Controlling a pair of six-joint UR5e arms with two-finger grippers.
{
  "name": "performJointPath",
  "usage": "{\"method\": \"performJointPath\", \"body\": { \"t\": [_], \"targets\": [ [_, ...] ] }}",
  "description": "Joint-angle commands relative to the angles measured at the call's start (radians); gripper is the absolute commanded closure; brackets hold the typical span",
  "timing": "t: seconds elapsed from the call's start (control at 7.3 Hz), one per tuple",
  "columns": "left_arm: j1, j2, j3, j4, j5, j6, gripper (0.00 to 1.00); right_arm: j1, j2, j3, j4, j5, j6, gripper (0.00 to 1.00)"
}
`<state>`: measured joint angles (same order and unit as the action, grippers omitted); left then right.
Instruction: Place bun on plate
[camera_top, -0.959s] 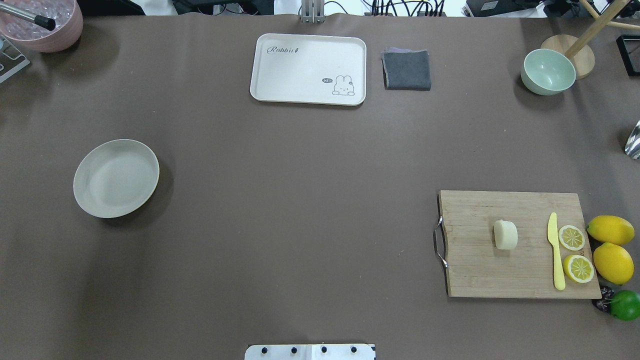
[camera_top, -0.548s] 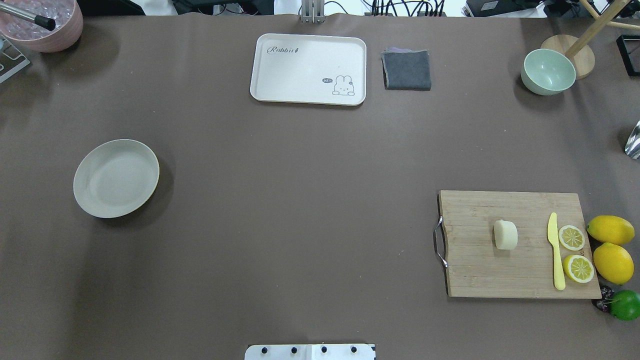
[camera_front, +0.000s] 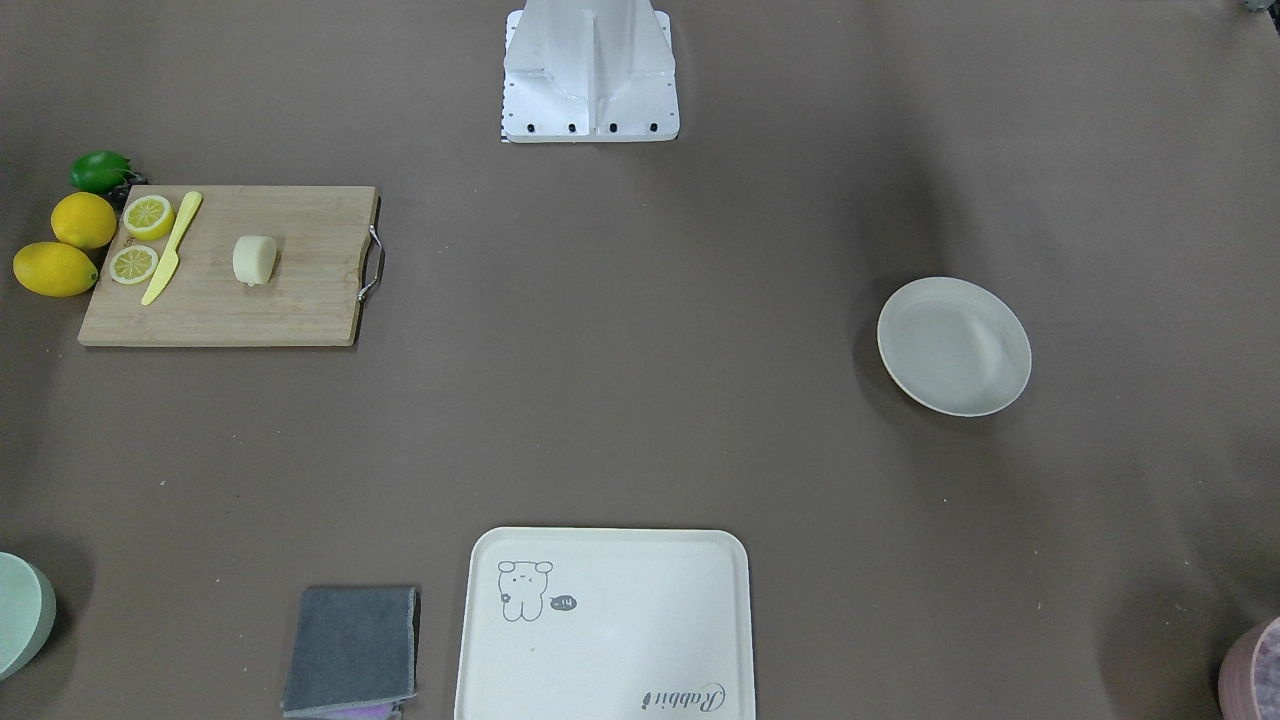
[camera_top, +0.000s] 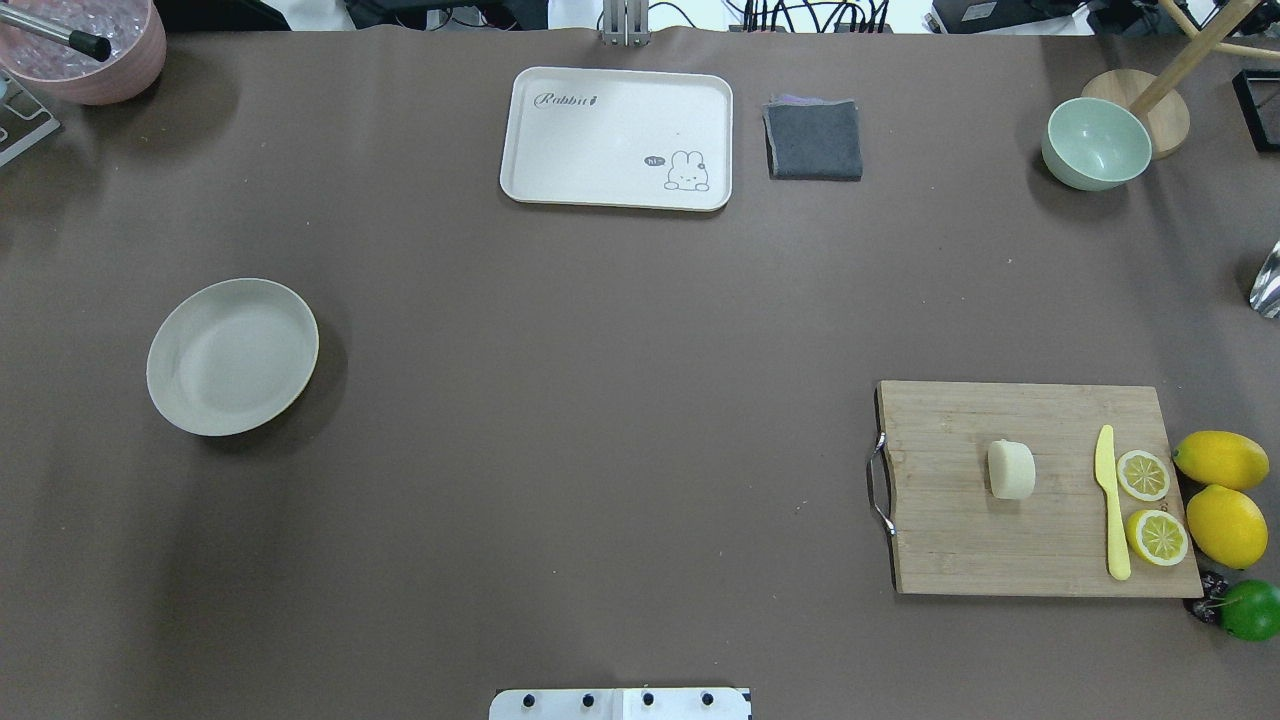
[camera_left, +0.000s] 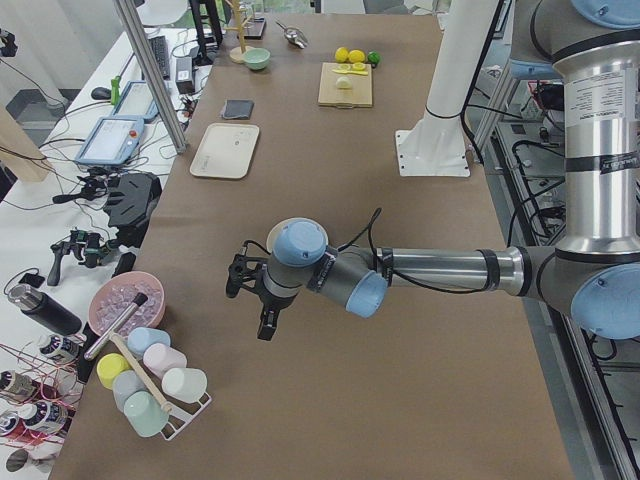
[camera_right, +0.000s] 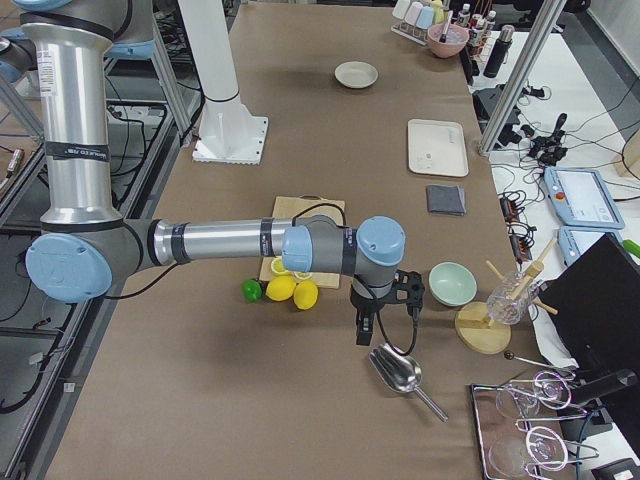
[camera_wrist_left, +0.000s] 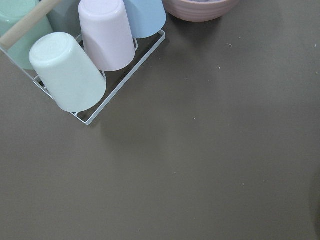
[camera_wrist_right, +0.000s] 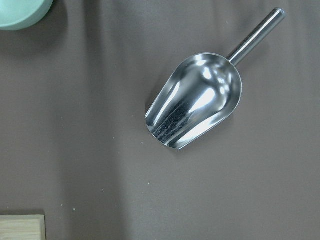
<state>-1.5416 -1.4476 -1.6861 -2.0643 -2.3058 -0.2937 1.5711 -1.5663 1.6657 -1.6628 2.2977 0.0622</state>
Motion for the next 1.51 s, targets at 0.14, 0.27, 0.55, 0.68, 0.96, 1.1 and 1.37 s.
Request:
{"method": "performJointPath", "body": {
  "t": [0.14, 0.27, 0.55, 0.68, 0.96, 1.1, 1.37],
  "targets": [
    [0.0, 0.001, -0.004, -0.016, 0.029, -0.004, 0.02, -0.002, 0.006, -0.001, 0.0, 0.003, -0.001, 0.0],
    [0.002, 0.0, -0.006, -0.014, 0.022, -0.007, 0.02, -0.002, 0.006, 0.0, 0.002, 0.003, -0.002, 0.0],
    [0.018, 0.0, -0.006, -0.014, 0.02, -0.007, 0.02, -0.002, 0.006, 0.011, 0.012, 0.002, -0.002, 0.0],
    [0.018, 0.001, -0.006, -0.014, 0.02, -0.007, 0.02, -0.002, 0.002, 0.009, 0.024, 0.002, -0.004, 0.0],
    [0.024, 0.001, -0.006, -0.017, 0.019, -0.007, 0.02, -0.002, 0.002, 0.011, 0.025, 0.005, -0.001, 0.0],
    [0.053, -0.002, -0.012, -0.017, 0.019, -0.018, 0.02, -0.002, 0.005, 0.012, 0.023, 0.025, 0.001, 0.0],
    [0.287, -0.028, -0.049, -0.179, 0.099, -0.396, 0.02, -0.002, 0.005, 0.017, 0.026, 0.092, -0.002, 0.0]
  ]
}}
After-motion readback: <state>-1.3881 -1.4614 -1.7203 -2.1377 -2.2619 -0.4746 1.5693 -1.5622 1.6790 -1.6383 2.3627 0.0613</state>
